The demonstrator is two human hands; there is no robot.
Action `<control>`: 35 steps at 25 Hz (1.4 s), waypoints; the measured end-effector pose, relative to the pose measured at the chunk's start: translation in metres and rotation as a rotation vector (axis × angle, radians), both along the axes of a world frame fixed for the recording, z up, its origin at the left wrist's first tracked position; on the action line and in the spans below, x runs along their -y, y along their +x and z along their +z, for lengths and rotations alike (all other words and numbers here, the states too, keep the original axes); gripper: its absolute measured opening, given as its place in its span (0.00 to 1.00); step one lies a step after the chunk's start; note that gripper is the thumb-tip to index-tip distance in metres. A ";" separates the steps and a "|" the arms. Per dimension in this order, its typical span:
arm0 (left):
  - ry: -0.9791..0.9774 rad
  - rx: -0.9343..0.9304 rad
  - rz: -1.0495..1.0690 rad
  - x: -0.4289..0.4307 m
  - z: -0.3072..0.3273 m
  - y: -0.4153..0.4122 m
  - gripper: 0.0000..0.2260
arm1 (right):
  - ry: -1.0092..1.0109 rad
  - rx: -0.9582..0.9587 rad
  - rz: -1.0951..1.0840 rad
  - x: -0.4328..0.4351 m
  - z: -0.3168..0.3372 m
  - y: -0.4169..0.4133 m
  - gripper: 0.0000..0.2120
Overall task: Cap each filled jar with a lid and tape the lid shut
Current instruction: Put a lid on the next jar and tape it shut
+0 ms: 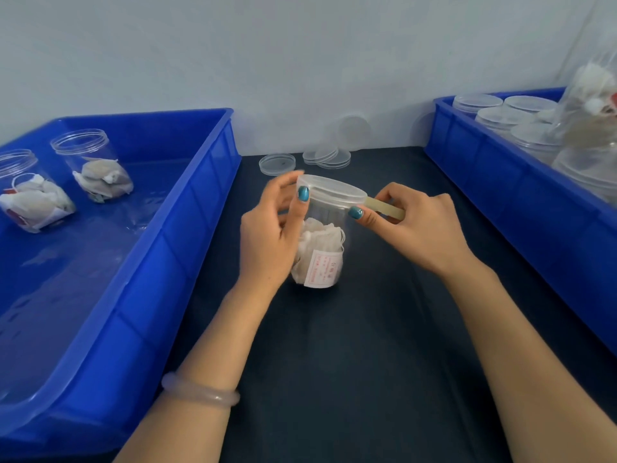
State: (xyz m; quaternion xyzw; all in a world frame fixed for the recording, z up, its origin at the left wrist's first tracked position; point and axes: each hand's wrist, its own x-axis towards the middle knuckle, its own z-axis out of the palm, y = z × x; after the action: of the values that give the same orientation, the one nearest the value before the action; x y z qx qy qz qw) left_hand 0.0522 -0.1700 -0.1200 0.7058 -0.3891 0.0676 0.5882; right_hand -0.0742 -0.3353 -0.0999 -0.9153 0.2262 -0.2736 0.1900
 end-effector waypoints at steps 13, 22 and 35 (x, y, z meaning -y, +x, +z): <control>0.089 -0.286 -0.102 0.006 0.001 0.005 0.41 | 0.065 -0.024 0.134 0.013 -0.001 -0.004 0.19; 0.074 -0.443 -0.432 0.000 0.006 0.001 0.33 | 0.157 0.002 0.062 0.017 -0.001 -0.003 0.36; 0.158 -0.314 -0.285 -0.003 0.008 0.002 0.30 | -0.002 0.032 0.127 0.001 0.001 -0.003 0.34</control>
State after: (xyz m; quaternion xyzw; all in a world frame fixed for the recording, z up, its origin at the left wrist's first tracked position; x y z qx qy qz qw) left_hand 0.0547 -0.1673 -0.1121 0.6893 -0.3926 -0.1575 0.5881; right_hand -0.0769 -0.3360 -0.0986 -0.9236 0.1643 -0.2757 0.2096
